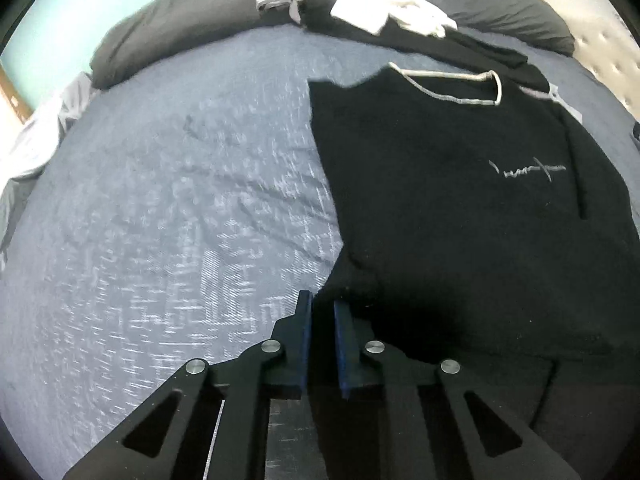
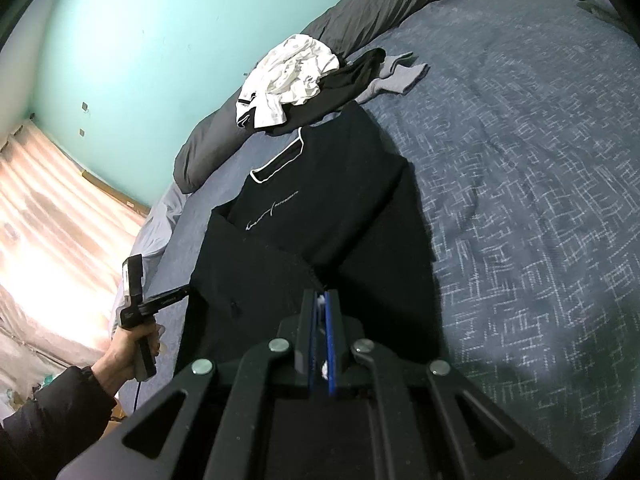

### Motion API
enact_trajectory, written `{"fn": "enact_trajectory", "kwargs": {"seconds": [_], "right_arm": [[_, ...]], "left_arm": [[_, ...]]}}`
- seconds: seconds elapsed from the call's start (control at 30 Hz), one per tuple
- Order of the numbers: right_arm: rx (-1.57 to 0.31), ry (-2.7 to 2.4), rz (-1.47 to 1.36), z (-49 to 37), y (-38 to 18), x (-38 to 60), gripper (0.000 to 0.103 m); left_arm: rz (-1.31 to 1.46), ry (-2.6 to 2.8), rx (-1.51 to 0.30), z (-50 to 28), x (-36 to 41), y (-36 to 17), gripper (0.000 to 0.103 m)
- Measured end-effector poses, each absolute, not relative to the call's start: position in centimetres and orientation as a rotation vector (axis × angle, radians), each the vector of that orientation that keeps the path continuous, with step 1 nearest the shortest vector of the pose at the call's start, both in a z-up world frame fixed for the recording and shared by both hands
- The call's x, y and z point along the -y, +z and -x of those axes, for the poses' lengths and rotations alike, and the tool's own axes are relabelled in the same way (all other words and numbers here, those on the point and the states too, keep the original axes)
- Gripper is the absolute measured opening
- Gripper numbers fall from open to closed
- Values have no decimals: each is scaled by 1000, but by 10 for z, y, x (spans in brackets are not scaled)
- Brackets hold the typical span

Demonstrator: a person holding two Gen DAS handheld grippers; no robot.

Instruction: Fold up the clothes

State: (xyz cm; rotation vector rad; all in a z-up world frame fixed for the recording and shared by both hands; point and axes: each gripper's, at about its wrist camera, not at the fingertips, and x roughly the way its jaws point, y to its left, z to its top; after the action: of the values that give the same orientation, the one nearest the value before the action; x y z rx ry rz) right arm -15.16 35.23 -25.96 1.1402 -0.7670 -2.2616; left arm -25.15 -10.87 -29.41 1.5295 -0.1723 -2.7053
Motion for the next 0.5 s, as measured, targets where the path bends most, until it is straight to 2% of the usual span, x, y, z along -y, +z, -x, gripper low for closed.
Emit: {"fn": "enact_trajectory", "kwargs": {"seconds": [0.2, 0.37, 0.5], "right_arm": [[743, -2223, -1178, 150, -262, -343, 3], [690, -2215, -1295, 152, -280, -337, 3], [672, -2218, -1358, 154, -288, -337, 3]], "left_arm": [[-1494, -2683, -188, 245, 147, -295, 10], [-1531, -2643, -292, 249, 153, -306, 10], [-1556, -2637, -305, 243, 152, -304, 11]]}}
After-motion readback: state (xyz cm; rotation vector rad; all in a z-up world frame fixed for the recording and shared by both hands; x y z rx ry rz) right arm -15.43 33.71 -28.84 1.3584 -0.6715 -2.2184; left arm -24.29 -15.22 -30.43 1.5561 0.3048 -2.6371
